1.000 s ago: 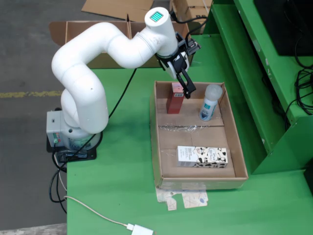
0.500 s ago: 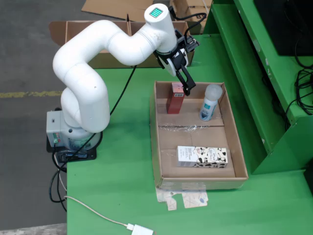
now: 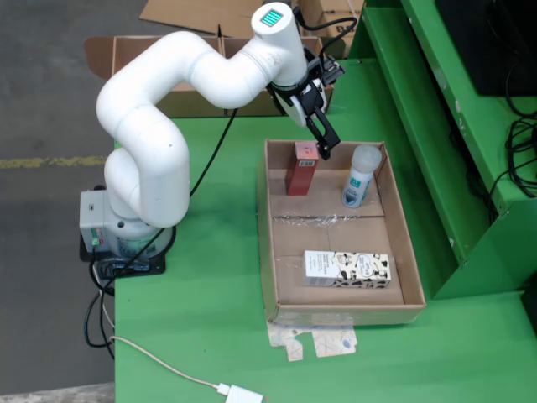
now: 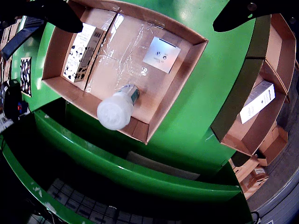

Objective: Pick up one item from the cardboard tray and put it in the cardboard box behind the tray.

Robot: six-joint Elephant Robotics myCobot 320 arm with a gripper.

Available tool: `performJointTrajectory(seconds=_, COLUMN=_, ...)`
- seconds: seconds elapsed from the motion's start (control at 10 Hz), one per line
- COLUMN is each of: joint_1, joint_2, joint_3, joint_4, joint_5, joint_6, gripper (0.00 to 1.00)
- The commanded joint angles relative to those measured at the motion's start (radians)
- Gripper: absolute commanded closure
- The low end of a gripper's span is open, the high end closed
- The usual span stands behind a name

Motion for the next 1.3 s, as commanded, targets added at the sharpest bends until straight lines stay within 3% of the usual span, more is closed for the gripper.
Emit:
performJointTrajectory(seconds=0.0, joint_1=-0.024, joint_2=-0.088, joint_3=0.202, joint_4=-0.04, joint_5=-0.004, joint_6=-0.012, gripper=0.0)
performJointTrajectory(seconds=0.2, joint_1=-0.054, joint_2=-0.233, joint_3=0.416, joint_4=-0.111, joint_5=0.01, joint_6=-0.027, gripper=0.0)
performJointTrajectory(seconds=0.5, joint_1=-0.121, joint_2=-0.642, joint_3=1.122, joint_4=-0.434, joint_5=0.047, joint_6=-0.039, gripper=0.0)
performJointTrajectory(seconds=0.6, joint_1=-0.127, joint_2=-0.699, joint_3=1.212, joint_4=-0.456, joint_5=0.048, joint_6=-0.039, gripper=0.0)
performJointTrajectory(seconds=1.2, joint_1=-0.102, joint_2=-0.732, joint_3=1.212, joint_4=-0.393, joint_5=0.044, joint_6=-0.04, gripper=0.0)
